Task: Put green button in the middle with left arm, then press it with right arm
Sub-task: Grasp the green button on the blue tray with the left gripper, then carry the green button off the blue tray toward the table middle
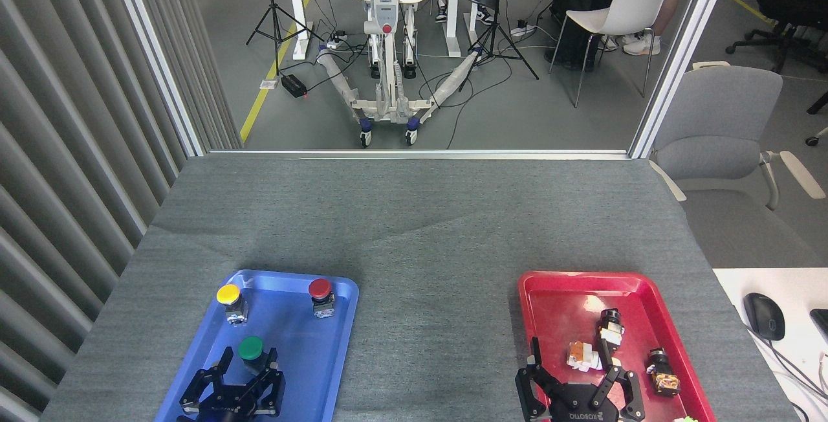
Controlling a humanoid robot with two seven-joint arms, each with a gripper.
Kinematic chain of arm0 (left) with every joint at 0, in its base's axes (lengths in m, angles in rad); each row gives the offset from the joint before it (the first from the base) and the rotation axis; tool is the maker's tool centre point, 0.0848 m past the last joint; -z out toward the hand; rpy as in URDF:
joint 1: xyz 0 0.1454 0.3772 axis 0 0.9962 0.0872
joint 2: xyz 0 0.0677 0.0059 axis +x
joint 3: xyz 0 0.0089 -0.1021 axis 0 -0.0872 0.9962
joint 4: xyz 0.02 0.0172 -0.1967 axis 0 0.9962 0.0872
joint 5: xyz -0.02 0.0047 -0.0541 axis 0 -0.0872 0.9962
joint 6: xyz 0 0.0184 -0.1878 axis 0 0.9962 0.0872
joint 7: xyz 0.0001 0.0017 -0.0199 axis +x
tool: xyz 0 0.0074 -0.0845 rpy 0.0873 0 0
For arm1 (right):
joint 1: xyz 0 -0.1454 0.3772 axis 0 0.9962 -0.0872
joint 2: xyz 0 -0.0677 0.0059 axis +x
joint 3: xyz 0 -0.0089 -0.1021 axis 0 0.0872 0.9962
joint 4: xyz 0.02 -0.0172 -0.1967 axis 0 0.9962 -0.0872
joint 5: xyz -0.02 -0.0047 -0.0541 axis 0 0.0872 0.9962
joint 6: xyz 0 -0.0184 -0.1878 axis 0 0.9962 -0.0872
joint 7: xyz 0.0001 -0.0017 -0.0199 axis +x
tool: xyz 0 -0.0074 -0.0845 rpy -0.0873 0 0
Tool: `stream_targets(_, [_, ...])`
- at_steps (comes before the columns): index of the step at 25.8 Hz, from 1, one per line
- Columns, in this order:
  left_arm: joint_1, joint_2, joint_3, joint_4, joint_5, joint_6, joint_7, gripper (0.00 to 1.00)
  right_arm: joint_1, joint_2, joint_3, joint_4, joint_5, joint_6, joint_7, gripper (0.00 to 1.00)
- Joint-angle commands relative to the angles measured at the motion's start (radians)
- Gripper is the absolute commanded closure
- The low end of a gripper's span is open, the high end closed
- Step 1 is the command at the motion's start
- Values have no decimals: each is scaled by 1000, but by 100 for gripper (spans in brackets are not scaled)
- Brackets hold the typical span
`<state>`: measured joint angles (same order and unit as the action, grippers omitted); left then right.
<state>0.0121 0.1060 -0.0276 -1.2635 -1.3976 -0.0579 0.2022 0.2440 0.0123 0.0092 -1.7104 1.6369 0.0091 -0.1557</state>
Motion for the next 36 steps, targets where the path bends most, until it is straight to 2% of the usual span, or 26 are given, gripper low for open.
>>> stream_targets(1, [-3, 0, 0, 1, 0, -5, 2, 49, 0, 0, 0, 0, 0, 0, -1, 0])
stream_targets(3, [-3, 0, -2, 1, -1, -8, 3, 62, 0, 0, 0, 0, 0, 0, -1, 0])
stream_targets(5, [2, 8, -15, -4, -4, -22, 10, 80, 0, 0, 0, 0, 0, 0, -1, 0])
stream_targets(7, [8, 15, -21, -11, -4, -74, 42, 96, 0, 0, 0, 0, 0, 0, -1, 0])
stream_targets(8, [8, 20, -21, -14, -4, -112, 65, 100, 0, 0, 0, 0, 0, 0, -1, 0])
stream_targets(13, [-53, 15, -35, -28, -4, -292, 106, 100, 0, 0, 0, 0, 0, 0, -1, 0])
stream_targets(17, [-230, 8, -241, 39, -6, -424, 95, 100, 0, 0, 0, 0, 0, 0, -1, 0])
stream_targets(20, [-354, -38, -383, 159, -3, -451, 92, 100, 0, 0, 0, 0, 1, 0, -1, 0])
stream_targets(23, [-432, -97, -419, 306, -8, -493, 92, 100, 0, 0, 0, 0, 0, 0, -1, 0])
stream_targets(25, [-454, -126, -419, 362, -15, -507, 94, 100, 0, 0, 0, 0, 0, 0, -1, 0])
stream_targets(30, [-463, -143, -460, 434, -21, -556, 91, 100, 0, 0, 0, 0, 0, -1, -2, 0])
stream_targets(36, [-497, -163, -499, 498, -24, -560, 74, 100, 0, 0, 0, 2, 0, -1, -2, 0])
